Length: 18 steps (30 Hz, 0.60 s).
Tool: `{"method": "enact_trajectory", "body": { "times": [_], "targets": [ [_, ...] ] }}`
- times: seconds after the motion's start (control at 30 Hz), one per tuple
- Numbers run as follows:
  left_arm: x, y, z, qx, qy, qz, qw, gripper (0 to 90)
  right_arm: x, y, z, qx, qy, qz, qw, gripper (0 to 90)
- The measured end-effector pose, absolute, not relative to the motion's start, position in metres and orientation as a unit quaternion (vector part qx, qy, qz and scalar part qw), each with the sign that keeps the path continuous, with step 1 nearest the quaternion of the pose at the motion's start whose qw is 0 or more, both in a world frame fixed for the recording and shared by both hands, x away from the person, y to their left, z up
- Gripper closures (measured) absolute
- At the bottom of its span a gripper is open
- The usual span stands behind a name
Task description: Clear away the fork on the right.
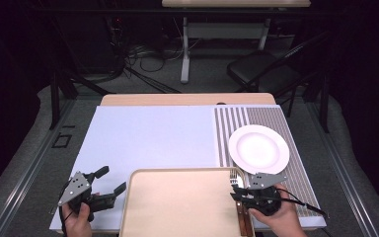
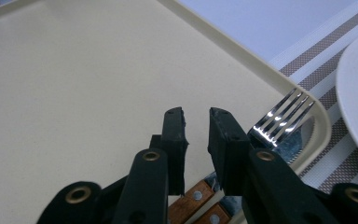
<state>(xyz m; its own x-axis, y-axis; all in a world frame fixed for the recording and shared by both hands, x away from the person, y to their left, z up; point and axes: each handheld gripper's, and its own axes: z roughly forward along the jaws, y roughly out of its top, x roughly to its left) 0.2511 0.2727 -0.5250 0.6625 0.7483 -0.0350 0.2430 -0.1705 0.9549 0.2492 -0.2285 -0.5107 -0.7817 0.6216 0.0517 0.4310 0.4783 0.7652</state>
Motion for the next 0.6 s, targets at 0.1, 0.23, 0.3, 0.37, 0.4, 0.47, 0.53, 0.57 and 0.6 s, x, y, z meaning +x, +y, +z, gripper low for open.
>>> {"method": "enact_trajectory", "body": {
  "times": [0.1, 0.23, 0.3, 0.37, 0.4, 0.47, 0.53, 0.57, 0.6],
  "targets": [
    [0.2511, 0.2726, -0.5250, 0.730, 0.340, 0.231, 0.547, 15.5, 0.2480, -0.2296, -0.5086, 0.309, 0.850, 0.411, 0.118, 74.6],
    [0.2512, 0.2727, -0.5250, 0.729, 0.340, 0.231, 0.547, 15.5, 0.2483, -0.2300, -0.5072, 0.303, 0.847, 0.420, 0.120, 73.9],
    [0.2512, 0.2727, -0.5251, 0.729, 0.340, 0.231, 0.547, 15.5, 0.2484, -0.2300, -0.5067, 0.301, 0.847, 0.421, 0.122, 73.7],
    [0.2511, 0.2725, -0.5252, 0.729, 0.340, 0.231, 0.547, 15.5, 0.2486, -0.2304, -0.5060, 0.299, 0.848, 0.419, 0.124, 72.4],
    [0.2512, 0.2725, -0.5252, 0.729, 0.340, 0.230, 0.548, 15.5, 0.2487, -0.2307, -0.5057, 0.298, 0.848, 0.419, 0.128, 70.0],
    [0.2512, 0.2725, -0.5252, 0.729, 0.340, 0.230, 0.547, 15.5, 0.2490, -0.2312, -0.5055, 0.297, 0.849, 0.416, 0.137, 68.9],
    [0.2512, 0.2725, -0.5252, 0.729, 0.340, 0.231, 0.547, 15.5, 0.2487, -0.2321, -0.5050, 0.297, 0.848, 0.416, 0.143, 66.3],
    [0.2512, 0.2727, -0.5251, 0.729, 0.340, 0.231, 0.547, 15.5, 0.2490, -0.2330, -0.5046, 0.297, 0.847, 0.416, 0.147, 63.8],
    [0.2512, 0.2728, -0.5251, 0.729, 0.341, 0.230, 0.548, 15.5, 0.2493, -0.2336, -0.5043, 0.297, 0.846, 0.414, 0.155, 61.9]
  ]
}}
